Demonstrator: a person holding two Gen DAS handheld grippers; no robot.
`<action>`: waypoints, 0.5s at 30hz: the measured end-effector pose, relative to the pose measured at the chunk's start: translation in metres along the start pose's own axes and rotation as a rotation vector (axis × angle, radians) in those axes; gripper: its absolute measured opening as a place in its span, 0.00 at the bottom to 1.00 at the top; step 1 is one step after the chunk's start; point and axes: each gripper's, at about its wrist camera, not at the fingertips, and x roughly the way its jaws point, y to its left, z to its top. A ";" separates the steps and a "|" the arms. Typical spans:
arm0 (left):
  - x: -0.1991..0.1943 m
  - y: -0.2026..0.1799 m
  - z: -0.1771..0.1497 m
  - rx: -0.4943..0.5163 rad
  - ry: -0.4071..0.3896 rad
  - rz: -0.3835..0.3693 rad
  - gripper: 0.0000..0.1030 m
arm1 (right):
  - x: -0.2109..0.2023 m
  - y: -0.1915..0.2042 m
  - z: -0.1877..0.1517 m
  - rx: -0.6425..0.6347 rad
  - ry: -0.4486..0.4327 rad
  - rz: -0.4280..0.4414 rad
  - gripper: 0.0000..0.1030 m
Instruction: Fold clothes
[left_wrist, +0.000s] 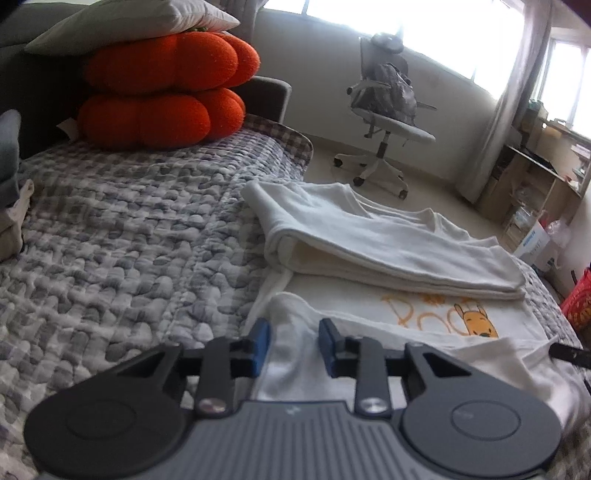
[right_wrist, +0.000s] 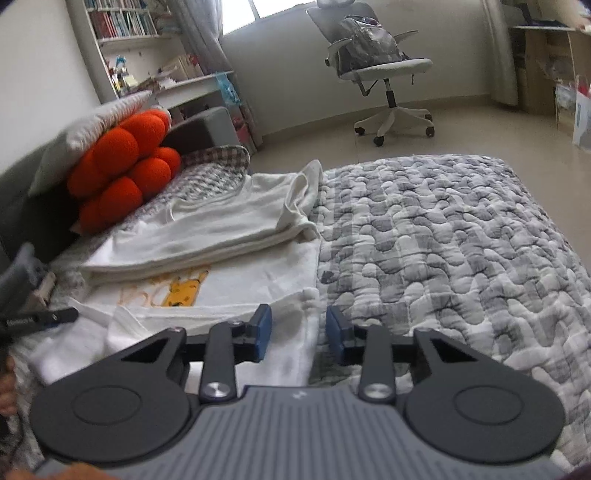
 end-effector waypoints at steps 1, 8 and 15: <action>0.000 0.000 0.000 -0.001 -0.001 0.004 0.28 | 0.001 0.001 -0.001 -0.011 -0.004 -0.005 0.25; -0.001 -0.003 -0.002 -0.002 0.000 0.025 0.28 | 0.001 0.014 -0.004 -0.090 -0.049 -0.048 0.11; -0.013 -0.013 -0.012 0.023 -0.073 0.081 0.08 | 0.001 0.037 -0.014 -0.195 -0.111 -0.138 0.08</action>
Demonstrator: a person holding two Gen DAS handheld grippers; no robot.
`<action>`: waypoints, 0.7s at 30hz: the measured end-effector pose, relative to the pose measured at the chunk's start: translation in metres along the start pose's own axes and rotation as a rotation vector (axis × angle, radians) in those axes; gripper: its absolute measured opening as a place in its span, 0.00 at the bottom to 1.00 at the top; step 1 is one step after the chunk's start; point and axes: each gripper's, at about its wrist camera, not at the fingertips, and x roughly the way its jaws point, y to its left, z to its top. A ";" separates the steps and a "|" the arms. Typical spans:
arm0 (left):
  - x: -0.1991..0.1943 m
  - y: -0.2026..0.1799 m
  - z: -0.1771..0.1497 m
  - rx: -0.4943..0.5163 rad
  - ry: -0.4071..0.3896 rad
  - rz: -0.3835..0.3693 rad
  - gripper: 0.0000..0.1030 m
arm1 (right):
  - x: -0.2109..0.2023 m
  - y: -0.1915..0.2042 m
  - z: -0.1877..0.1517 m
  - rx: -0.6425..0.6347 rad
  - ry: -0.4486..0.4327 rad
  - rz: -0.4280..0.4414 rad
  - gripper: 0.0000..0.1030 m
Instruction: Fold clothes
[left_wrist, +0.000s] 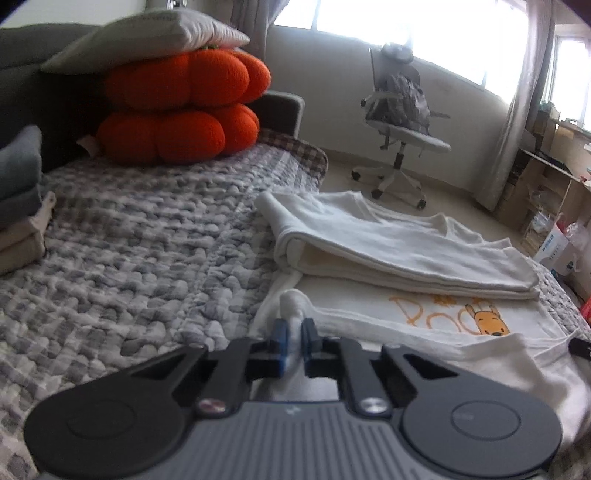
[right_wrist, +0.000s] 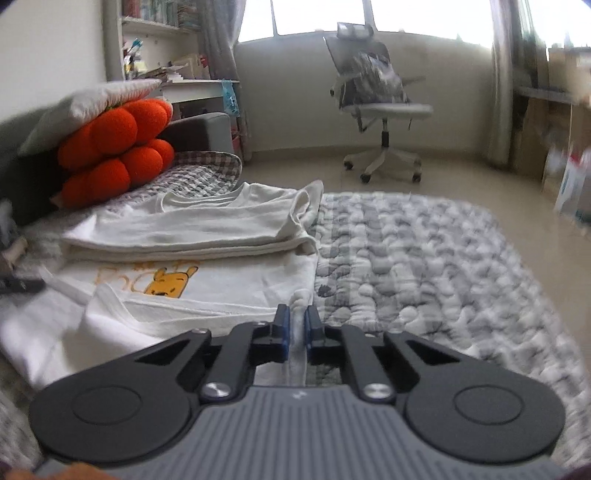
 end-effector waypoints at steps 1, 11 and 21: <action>-0.003 0.001 -0.001 -0.007 -0.016 -0.001 0.07 | -0.002 0.003 0.000 -0.010 -0.016 -0.009 0.07; -0.015 0.016 0.008 -0.152 -0.125 -0.006 0.07 | -0.004 0.003 0.022 0.027 -0.115 -0.027 0.07; 0.014 0.014 0.016 -0.139 -0.091 0.049 0.07 | 0.049 -0.006 0.037 0.040 -0.062 -0.041 0.07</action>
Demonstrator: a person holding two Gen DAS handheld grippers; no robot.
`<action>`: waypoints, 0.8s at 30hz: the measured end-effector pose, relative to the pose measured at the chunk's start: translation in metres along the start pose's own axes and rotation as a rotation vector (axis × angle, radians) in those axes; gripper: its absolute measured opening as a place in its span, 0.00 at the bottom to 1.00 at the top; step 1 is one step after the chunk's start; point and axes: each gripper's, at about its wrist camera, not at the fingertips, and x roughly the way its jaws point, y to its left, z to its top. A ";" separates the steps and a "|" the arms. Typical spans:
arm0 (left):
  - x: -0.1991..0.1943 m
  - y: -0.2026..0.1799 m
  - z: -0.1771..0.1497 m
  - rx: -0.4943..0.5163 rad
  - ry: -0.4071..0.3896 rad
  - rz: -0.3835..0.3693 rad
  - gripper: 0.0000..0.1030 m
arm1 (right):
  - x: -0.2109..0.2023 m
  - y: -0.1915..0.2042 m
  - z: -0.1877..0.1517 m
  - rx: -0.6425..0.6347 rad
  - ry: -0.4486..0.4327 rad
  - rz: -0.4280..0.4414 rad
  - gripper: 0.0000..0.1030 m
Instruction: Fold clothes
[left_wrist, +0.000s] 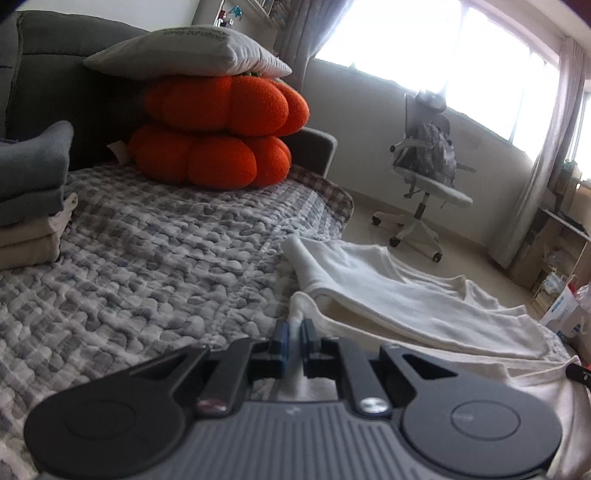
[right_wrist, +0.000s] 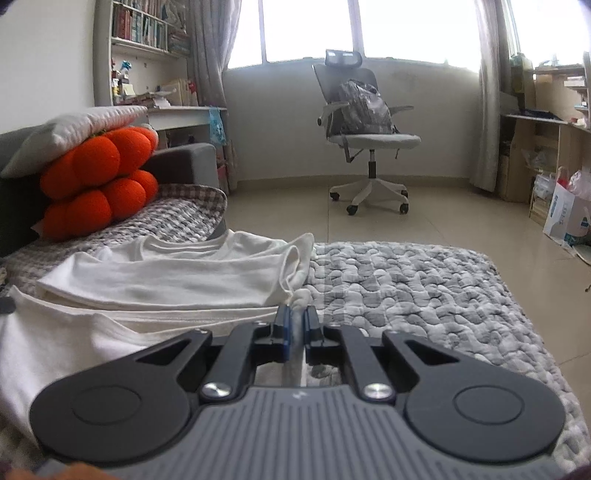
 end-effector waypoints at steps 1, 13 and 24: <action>0.004 0.000 0.000 0.003 0.010 0.006 0.07 | 0.004 0.000 0.000 0.000 0.006 -0.004 0.07; 0.016 -0.003 -0.001 0.026 0.058 0.044 0.13 | 0.022 0.001 -0.005 -0.009 0.101 -0.019 0.10; 0.010 -0.005 0.012 -0.007 0.081 0.012 0.29 | -0.004 0.015 0.015 0.014 0.077 0.097 0.42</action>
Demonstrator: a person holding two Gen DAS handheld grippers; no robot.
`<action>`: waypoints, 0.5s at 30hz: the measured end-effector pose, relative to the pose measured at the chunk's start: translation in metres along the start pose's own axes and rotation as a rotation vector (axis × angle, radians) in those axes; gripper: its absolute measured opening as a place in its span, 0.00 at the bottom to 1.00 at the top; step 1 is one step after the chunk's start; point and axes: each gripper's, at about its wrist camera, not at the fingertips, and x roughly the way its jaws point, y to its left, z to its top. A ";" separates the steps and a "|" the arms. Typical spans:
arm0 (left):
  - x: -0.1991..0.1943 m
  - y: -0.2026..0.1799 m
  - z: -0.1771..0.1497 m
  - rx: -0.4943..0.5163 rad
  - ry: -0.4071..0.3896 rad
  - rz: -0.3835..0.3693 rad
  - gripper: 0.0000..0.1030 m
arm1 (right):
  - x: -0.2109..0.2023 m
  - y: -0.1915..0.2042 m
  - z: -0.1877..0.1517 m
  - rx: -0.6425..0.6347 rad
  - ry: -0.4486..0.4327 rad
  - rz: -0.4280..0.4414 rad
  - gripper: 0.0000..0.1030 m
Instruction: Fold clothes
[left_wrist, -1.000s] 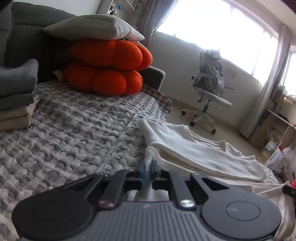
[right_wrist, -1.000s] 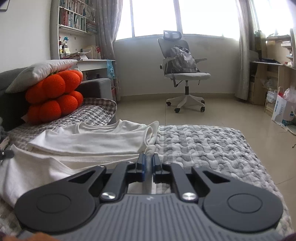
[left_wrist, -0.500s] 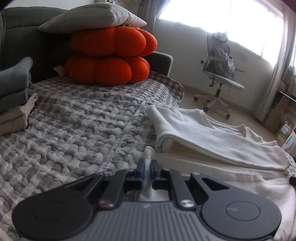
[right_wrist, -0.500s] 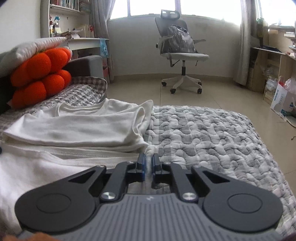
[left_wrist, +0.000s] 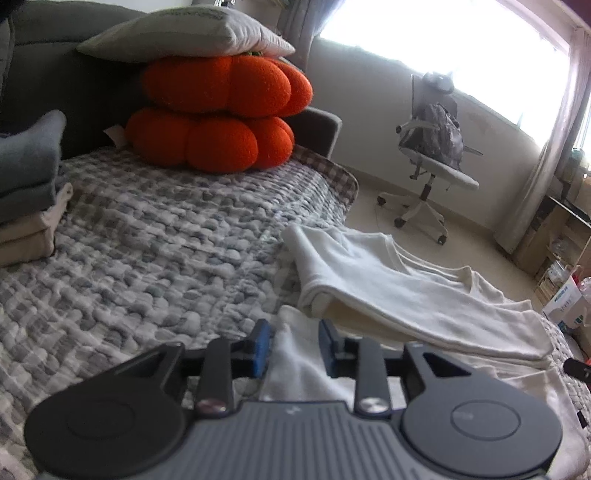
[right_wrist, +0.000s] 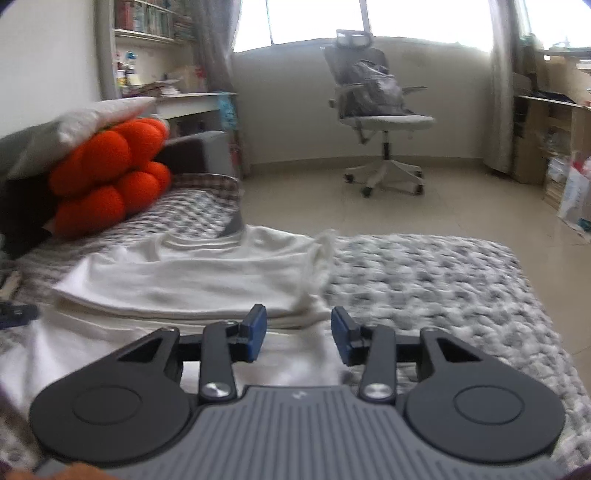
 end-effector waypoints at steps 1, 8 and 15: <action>0.003 -0.001 0.000 -0.001 0.008 0.003 0.29 | 0.002 0.003 0.000 -0.003 0.011 0.018 0.42; 0.013 -0.003 -0.007 0.011 0.023 0.025 0.20 | 0.031 0.018 -0.013 -0.069 0.100 0.000 0.17; 0.002 -0.010 -0.014 0.049 -0.075 0.049 0.07 | 0.019 0.026 -0.027 -0.159 -0.005 -0.076 0.03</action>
